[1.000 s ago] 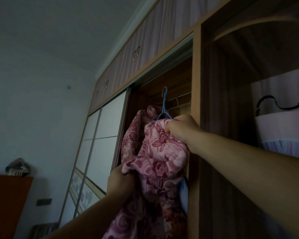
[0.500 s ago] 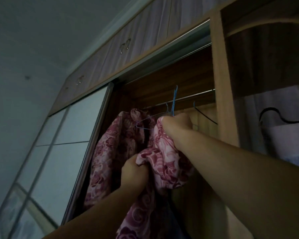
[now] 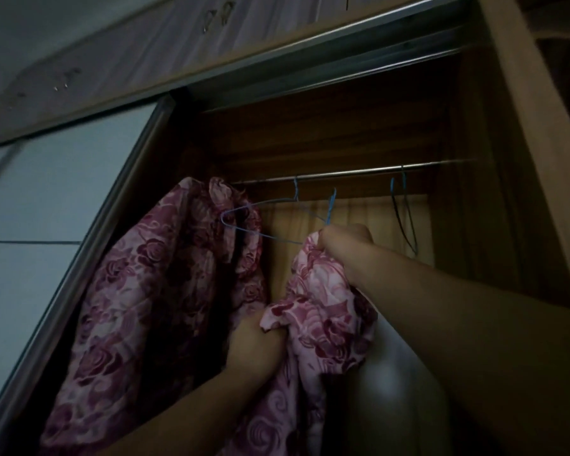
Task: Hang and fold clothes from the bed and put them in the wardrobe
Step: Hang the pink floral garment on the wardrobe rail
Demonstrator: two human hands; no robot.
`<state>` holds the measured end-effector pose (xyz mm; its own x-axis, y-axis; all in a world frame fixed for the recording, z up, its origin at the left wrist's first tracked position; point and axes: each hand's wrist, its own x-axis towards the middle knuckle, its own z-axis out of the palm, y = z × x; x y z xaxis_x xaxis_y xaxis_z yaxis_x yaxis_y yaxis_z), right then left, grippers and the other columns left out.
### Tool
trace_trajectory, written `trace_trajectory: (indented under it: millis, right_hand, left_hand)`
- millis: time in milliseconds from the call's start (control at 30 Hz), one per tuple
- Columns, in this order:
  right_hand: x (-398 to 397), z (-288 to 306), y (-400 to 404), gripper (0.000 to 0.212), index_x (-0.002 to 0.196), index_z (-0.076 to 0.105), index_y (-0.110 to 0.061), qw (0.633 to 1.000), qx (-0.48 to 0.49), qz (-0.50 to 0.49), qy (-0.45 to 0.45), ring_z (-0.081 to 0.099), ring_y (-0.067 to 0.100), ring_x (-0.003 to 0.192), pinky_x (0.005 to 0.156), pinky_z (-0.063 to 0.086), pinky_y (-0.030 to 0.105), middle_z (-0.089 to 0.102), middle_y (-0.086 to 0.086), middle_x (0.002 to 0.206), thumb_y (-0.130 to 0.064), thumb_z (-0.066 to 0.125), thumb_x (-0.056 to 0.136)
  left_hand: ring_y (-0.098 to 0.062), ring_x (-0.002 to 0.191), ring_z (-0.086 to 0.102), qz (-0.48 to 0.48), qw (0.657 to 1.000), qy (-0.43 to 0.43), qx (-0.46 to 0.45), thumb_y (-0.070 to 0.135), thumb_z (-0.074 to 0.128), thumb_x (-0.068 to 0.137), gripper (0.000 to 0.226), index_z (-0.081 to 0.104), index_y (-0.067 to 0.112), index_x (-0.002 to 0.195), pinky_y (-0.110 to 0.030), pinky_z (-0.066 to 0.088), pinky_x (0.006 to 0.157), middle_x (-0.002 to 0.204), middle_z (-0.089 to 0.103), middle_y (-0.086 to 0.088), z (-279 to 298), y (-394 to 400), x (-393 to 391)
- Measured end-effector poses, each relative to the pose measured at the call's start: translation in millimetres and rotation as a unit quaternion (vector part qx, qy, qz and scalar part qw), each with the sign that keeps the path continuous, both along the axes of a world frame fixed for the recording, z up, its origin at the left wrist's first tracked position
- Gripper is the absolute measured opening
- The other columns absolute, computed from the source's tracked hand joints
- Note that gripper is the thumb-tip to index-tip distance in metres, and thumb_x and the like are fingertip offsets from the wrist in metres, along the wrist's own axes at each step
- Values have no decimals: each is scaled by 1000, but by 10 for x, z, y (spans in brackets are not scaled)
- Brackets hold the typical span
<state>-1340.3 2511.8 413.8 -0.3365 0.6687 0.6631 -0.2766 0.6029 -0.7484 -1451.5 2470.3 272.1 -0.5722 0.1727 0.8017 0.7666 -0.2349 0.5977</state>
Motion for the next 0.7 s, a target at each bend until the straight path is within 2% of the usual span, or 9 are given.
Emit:
trace_trajectory:
  millis: [100,233,267,333,400,500,600,667,700]
  right_hand:
    - [-25,118,34,32,110,64,-3,1000,-5,12,5,67,29,91,82,56,34,68,12,103,-8,62,78]
    - [-44,277,84,18,94,62,-4,999,10,40,16,65,24,76,78,56,33,66,10,85,-5,58,77]
    - [-48,319,104,20,98,61,-3,999,14,37,26,65,25,78,77,56,34,65,11,87,-3,58,78]
    - [-71,421,138,40,115,59,0,998,25,25,43,66,31,87,79,56,37,66,16,100,-4,61,74]
    - [-119,522,158,51,117,59,0,997,41,-1,62,67,33,88,79,57,39,67,17,102,-6,66,67]
    - [-184,627,163,41,105,62,2,995,59,-31,80,65,27,72,62,52,28,65,14,85,-4,69,66]
    - [-248,717,161,46,113,60,6,992,62,-61,87,63,26,67,54,49,24,64,16,87,0,68,68]
    - [-304,764,150,44,115,59,7,990,70,-90,80,60,24,62,47,42,22,62,17,85,2,67,72]
    - [-331,767,139,44,115,59,8,989,73,-102,76,60,24,62,47,42,23,62,18,84,3,66,72]
  left_hand:
    - [-17,96,65,-16,1000,1,15,34,54,77,33,74,16,98,-28,49,84,97,73,0,80,43,-69]
    - [-7,94,62,-14,999,33,39,21,60,87,21,74,19,103,-9,42,74,97,70,8,280,124,-180]
    - [-6,93,62,-19,998,38,41,18,60,89,20,74,20,103,-9,42,74,97,70,9,328,133,-205]
    - [-8,95,64,-36,997,44,50,21,60,88,21,74,21,104,-18,45,80,98,72,9,432,178,-298]
    - [-9,96,65,-48,995,60,61,30,58,81,29,74,20,102,-23,48,84,98,73,8,540,233,-416]
    - [-11,94,66,-57,991,86,79,28,57,82,29,74,15,102,-20,49,82,99,74,3,686,303,-584]
    - [2,82,63,-84,984,131,82,15,59,89,20,75,12,101,-3,42,66,91,70,9,788,382,-731]
    - [12,73,60,-133,977,141,89,20,59,87,23,75,9,99,-3,43,66,82,68,13,819,446,-811]
    - [12,75,61,-155,974,139,91,28,57,82,31,75,10,98,-9,48,70,83,69,13,825,483,-839]
